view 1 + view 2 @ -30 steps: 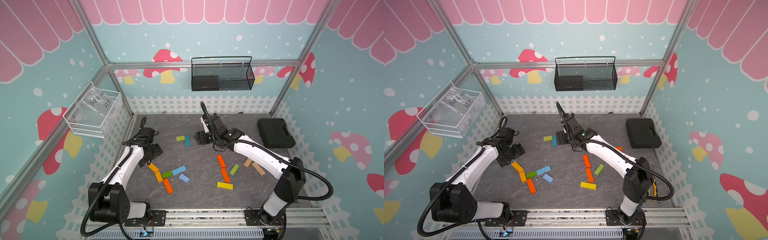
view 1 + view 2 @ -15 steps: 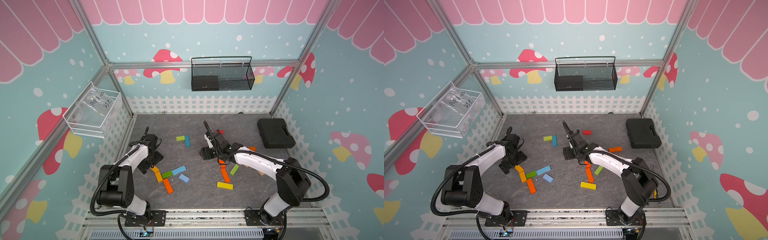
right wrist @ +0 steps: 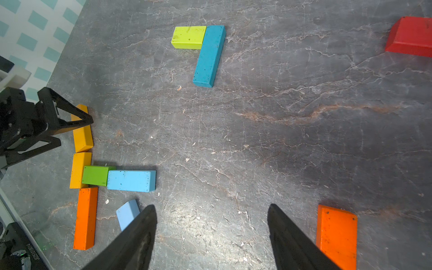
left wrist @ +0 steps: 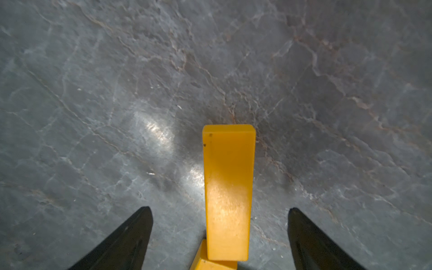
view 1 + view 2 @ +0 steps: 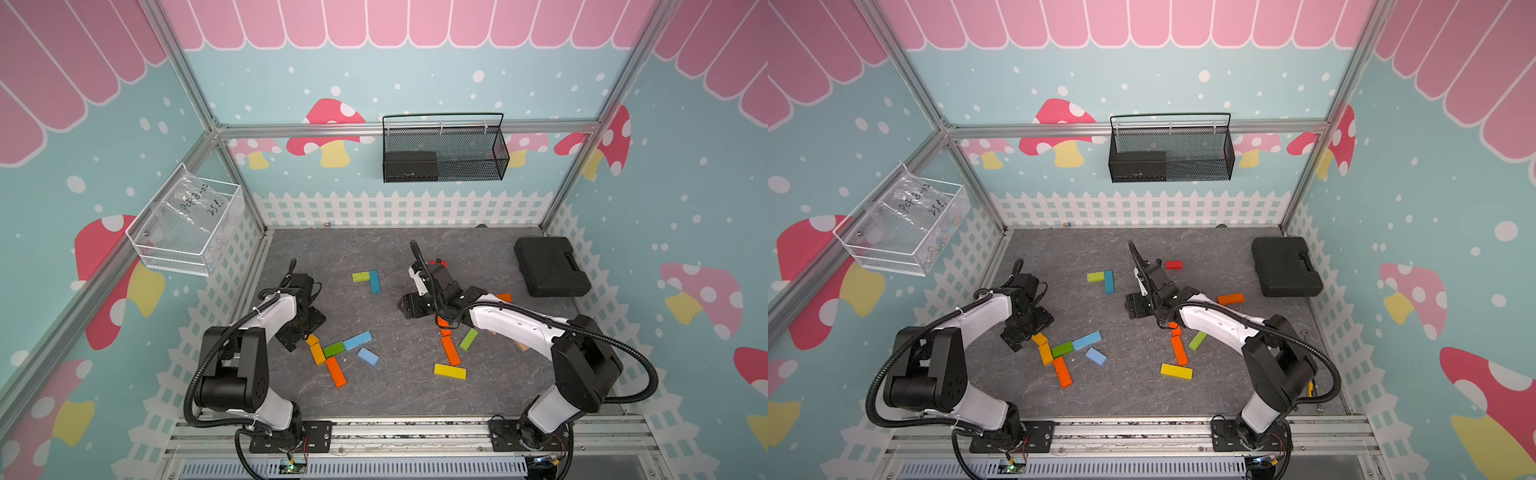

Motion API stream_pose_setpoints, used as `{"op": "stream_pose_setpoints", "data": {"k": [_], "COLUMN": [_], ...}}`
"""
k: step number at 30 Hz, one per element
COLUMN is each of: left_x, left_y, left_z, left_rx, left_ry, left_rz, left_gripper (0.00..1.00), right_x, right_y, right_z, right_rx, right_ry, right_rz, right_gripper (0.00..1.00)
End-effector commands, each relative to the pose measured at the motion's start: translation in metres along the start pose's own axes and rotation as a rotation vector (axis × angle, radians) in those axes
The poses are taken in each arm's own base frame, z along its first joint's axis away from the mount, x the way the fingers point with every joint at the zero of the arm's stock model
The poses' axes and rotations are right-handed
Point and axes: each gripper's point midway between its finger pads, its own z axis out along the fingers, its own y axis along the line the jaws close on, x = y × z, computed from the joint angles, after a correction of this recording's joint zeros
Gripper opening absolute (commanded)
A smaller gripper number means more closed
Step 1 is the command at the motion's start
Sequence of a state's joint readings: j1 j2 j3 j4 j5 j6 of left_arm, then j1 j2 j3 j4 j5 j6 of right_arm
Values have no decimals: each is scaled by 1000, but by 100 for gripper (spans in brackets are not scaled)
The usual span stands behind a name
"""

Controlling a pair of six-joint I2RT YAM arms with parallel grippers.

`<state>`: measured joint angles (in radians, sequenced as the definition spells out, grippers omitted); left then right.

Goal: Assemble a giraffe with building blocks
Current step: Pick up the building block from the center of the board.

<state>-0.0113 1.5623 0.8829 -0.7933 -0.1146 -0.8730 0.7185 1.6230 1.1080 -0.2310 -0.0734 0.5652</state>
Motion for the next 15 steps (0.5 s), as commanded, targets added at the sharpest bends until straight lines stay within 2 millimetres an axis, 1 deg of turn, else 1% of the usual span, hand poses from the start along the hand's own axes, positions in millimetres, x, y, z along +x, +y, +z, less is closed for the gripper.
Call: {"op": "stream_pose_setpoints", "data": {"k": [1, 5, 9, 12, 15], "left_x": [-1, -1, 1, 2, 2], "left_y": [2, 2, 2, 2, 1], "left_z": [10, 14, 18, 21, 21], "left_rx": [-11, -10, -4, -7, 0], "left_ry": [4, 2, 5, 13, 12], "left_rz": [-33, -38, -31, -25, -20], "left_gripper": [87, 79, 68, 64, 52], "right_x": [4, 5, 5, 4, 2], "right_y": [-5, -9, -8, -8, -8], "right_z": [2, 3, 3, 3, 3], "right_rx": [1, 6, 3, 3, 2], "right_ry": [4, 7, 8, 8, 5], "right_rz": [7, 13, 14, 17, 17], "right_gripper": [76, 76, 76, 76, 76]}}
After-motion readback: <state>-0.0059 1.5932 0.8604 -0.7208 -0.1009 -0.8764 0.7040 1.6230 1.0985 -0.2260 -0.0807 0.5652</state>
